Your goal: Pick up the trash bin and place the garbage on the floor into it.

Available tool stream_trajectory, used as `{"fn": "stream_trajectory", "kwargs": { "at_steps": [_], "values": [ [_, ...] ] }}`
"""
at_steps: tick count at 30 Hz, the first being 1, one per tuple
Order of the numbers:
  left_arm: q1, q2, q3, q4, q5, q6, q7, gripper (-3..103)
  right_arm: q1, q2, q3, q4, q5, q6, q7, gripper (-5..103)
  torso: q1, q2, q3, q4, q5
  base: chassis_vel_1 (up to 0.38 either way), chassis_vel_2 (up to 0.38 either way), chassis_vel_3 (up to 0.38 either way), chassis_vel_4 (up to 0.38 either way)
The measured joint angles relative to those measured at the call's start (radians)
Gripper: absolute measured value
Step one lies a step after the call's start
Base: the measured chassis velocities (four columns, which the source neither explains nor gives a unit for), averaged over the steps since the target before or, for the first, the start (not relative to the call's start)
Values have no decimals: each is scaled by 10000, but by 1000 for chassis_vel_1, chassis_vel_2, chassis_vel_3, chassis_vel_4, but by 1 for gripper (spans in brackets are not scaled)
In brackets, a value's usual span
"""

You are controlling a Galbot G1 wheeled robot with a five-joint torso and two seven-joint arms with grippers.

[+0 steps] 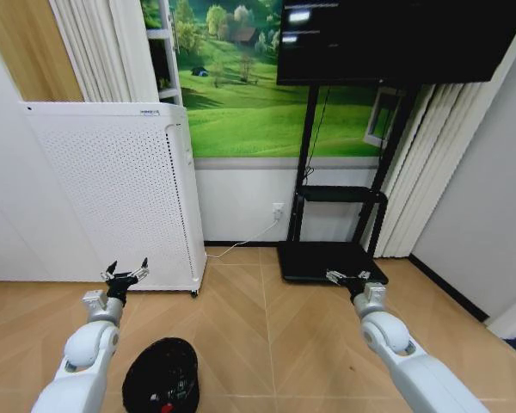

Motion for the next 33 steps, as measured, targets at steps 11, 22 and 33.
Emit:
{"fn": "stream_trajectory", "kwargs": {
  "at_steps": [11, 22, 33],
  "values": [
    [7, 1, -4, -10, 0, 1, 6, 100, 0, 0, 1, 0, 0, 0, 0, 100, 111, 510, 400, 0, 0, 0, 0, 0, 0],
    [8, 1, -4, -11, -1, 0, 7, 100, 0, 0, 1, 0, 0, 0, 0, 100, 220, 922, 701, 0, 0, 0, 0, 0, 0],
    [9, 1, -5, -11, -1, -3, 7, 100, 0, 0, 0, 0, 0, 0, 0, 100, 361, 1429, 1067, 0, 0, 0, 0, 0, 0]
  ]
}}
